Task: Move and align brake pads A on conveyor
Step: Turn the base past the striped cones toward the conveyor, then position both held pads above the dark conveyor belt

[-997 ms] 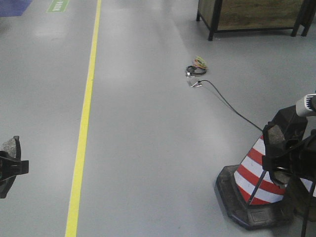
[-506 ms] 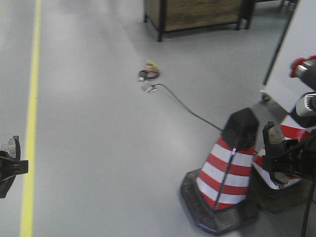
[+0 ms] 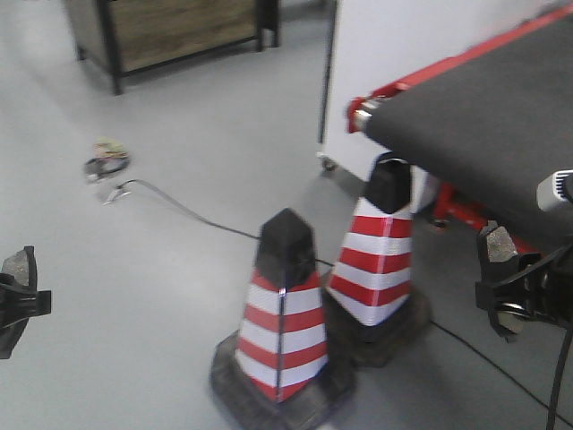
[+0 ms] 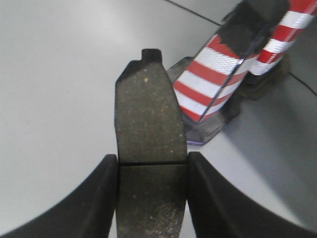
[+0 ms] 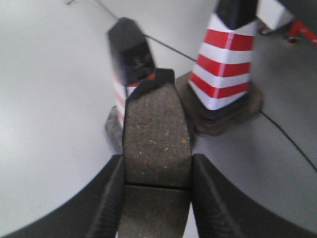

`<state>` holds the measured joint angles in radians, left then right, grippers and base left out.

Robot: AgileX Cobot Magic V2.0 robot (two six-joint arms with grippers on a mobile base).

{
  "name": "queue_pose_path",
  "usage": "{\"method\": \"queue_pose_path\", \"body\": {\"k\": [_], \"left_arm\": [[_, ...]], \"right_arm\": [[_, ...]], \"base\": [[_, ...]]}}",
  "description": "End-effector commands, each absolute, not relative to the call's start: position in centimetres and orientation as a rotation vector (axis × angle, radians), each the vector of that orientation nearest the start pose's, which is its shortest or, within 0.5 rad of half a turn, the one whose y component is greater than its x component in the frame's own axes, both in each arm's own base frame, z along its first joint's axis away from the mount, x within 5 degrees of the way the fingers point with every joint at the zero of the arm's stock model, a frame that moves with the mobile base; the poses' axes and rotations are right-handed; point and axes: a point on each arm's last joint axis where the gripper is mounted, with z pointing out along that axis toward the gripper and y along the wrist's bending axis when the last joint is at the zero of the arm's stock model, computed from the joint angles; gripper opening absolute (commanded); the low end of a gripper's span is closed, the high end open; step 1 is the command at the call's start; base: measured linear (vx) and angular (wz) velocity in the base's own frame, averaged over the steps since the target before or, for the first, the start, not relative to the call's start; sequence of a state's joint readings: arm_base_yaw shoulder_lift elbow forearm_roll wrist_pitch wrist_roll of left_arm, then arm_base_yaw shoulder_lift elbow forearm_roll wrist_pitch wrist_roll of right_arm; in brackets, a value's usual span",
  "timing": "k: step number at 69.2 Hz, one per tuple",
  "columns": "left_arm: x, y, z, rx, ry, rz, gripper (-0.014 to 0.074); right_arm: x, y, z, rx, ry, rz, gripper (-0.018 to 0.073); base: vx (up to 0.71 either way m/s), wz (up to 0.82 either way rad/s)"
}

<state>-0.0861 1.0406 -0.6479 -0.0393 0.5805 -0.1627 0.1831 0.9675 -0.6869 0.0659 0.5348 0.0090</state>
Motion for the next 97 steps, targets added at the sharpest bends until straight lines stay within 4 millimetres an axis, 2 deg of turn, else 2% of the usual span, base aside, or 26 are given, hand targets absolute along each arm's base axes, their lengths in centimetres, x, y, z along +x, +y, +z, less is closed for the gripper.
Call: {"method": "queue_pose_path", "body": {"k": [1,62,97], "left_arm": [[19.80,-2.01,27.91,-0.122,2.337,-0.172,0.0023],[19.80,-2.01,27.91,-0.122,2.337,-0.172,0.0023],[19.80,-2.01,27.91,-0.122,2.337,-0.172,0.0023]], "right_arm": [[18.97,3.79,30.90,-0.144,2.174,0.173,-0.0003],[18.97,3.79,30.90,-0.144,2.174,0.173,-0.0003],[18.97,3.79,30.90,-0.144,2.174,0.173,-0.0003]], "base": [[0.23,-0.74],[0.20,-0.72],[0.21,-0.35]]}}
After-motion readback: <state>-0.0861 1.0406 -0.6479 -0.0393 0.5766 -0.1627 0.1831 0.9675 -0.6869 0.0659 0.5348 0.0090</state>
